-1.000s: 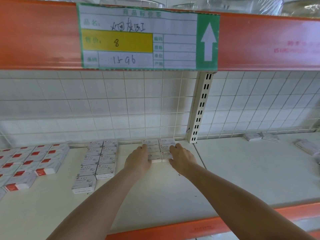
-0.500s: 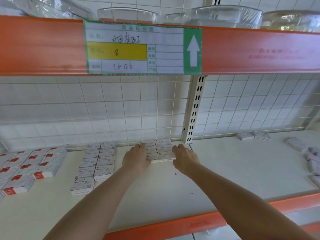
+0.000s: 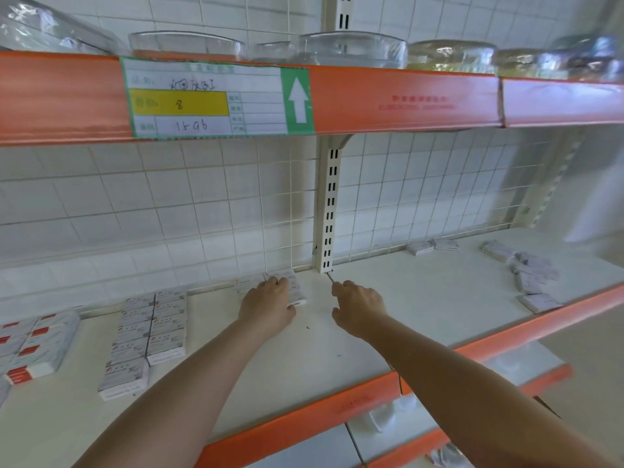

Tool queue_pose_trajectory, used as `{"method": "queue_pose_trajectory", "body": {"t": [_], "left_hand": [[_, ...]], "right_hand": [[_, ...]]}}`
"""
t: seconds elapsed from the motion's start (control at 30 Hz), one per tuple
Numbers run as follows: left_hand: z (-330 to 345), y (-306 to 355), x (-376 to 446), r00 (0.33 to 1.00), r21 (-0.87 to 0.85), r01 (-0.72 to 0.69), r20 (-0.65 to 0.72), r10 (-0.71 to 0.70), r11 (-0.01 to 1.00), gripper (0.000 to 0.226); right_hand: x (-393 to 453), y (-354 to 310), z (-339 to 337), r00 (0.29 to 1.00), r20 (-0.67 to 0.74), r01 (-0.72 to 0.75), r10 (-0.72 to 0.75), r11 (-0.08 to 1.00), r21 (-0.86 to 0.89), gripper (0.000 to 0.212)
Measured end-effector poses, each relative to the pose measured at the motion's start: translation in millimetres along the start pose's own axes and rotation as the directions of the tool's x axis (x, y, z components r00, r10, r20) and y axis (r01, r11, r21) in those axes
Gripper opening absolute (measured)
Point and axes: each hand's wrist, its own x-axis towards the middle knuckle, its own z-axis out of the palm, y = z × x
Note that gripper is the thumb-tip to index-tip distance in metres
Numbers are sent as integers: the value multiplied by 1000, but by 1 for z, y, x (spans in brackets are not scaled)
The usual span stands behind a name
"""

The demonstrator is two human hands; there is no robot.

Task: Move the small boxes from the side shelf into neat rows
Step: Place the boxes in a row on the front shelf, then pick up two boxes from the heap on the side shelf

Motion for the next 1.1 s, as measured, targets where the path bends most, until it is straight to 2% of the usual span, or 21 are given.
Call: {"method": "queue_pose_trajectory", "body": {"t": [0.47,0.83,1.1], "left_hand": [[9,89,19,977,-84,-207,27,209,975,28],[19,198,42,968,-93,-239,54,244,967,31],[28,275,59,975,-88,-211,50,216,973,33]], "right_hand": [[-31,71,-13,989,3,-145,145,988,49,35],[-49,170,-19,990,11,-143,143,988,52,33],[-52,246,-22,994,5,-112,112,994,5,33]]}}
